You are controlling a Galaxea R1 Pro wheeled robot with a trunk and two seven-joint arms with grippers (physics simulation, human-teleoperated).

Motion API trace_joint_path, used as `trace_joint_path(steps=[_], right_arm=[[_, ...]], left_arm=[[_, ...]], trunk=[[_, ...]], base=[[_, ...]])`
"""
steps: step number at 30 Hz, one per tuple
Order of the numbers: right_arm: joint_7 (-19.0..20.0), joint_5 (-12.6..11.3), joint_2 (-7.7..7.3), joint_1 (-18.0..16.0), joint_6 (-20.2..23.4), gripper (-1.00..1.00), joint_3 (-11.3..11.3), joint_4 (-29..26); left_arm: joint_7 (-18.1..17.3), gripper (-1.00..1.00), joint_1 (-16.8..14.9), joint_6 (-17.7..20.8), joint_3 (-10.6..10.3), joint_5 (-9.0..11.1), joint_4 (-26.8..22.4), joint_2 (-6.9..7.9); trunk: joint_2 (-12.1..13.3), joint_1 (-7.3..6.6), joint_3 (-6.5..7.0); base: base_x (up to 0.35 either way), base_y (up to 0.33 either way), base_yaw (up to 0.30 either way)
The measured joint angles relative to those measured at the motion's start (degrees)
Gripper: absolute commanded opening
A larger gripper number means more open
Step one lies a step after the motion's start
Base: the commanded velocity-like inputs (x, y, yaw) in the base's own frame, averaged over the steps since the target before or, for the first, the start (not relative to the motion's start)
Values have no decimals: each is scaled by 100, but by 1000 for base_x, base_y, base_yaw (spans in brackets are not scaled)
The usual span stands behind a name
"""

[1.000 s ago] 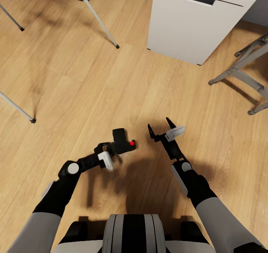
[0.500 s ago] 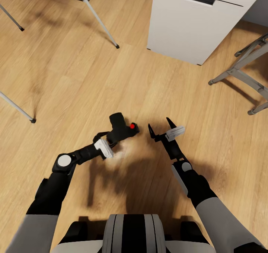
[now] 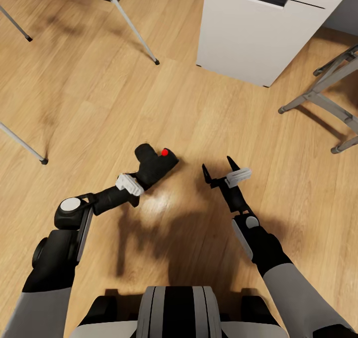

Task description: Attach the digital camera to the camera tripod in the bedroom.

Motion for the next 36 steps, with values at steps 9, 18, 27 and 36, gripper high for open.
trace_joint_path(steps=[9, 18, 27, 36], right_arm=[[0, 3, 0, 0, 0, 100, -34, 0], [0, 5, -1, 0, 2, 100, -29, 0], [0, 5, -1, 0, 0, 100, -28, 0], [0, 5, 0, 0, 18, 100, -28, 0]], left_arm=[[-1076, -100, 1, 687, 292, 50, -62, 12], [-2673, -100, 1, 712, 840, 58, -65, 2], [-3020, -100, 1, 714, 1411, 62, -65, -49], [-3024, -100, 0, 783, 1630, 65, -58, -97]], trunk=[[0, 0, 0], [0, 0, 0], [0, 0, 0], [4, -8, 66]], base=[[0, 0, 0], [0, 0, 0], [0, 0, 0], [0, 0, 0]])
